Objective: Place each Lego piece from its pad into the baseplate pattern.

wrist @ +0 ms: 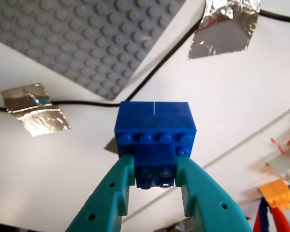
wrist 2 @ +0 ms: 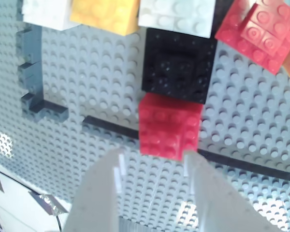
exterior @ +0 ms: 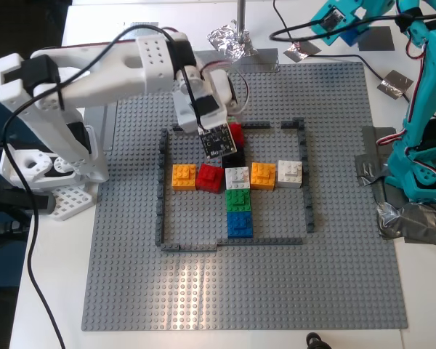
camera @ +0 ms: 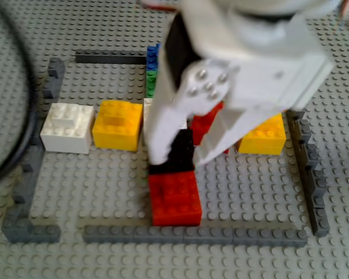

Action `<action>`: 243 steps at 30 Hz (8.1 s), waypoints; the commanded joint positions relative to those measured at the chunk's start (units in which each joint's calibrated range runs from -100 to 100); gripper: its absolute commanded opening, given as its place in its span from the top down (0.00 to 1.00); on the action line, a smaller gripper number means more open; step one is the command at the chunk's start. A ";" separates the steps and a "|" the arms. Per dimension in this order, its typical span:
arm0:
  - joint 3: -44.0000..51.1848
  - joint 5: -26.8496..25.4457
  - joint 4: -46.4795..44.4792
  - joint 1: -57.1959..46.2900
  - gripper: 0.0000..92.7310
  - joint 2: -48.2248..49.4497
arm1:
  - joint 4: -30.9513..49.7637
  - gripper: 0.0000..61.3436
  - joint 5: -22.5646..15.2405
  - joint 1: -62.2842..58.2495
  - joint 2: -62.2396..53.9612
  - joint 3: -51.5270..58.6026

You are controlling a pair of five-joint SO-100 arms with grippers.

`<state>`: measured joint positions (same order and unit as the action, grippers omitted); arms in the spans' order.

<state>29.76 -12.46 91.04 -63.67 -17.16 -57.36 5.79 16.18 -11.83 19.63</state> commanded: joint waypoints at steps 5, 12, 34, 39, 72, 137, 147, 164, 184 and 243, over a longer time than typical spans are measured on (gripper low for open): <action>-6.96 0.18 0.09 3.86 1.00 12.01 | -8.14 1.00 -2.98 6.85 -14.69 -6.49; -12.65 0.18 0.17 6.91 1.00 18.36 | -18.15 1.00 -6.50 22.74 -22.42 -4.69; -30.34 0.18 0.41 28.52 1.00 35.87 | -25.23 1.00 -7.08 57.27 -23.02 -7.22; -33.68 0.18 0.41 32.66 1.00 38.36 | -23.52 1.00 -7.23 59.52 -14.35 -12.91; -42.26 8.39 2.77 64.79 1.00 39.73 | -38.24 1.00 -6.50 67.42 -3.36 -26.00; -26.64 15.42 -7.56 66.17 1.00 9.69 | -38.24 1.00 -6.55 64.67 8.23 -32.77; -26.82 15.27 -6.91 64.14 0.86 10.04 | -36.13 1.00 -6.60 63.65 6.17 -28.44; -23.48 14.98 -6.91 59.21 0.89 15.44 | -36.05 1.00 -8.84 62.56 6.51 -31.24; -23.39 13.17 -5.45 35.05 0.92 19.73 | -36.37 1.00 -9.04 61.69 2.65 -28.80; -10.30 12.78 -7.15 -9.20 0.91 13.47 | -38.49 1.00 -4.74 68.58 10.80 -42.88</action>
<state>15.22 0.24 84.09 -72.33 -3.21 -95.58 1.59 84.55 0.60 -20.50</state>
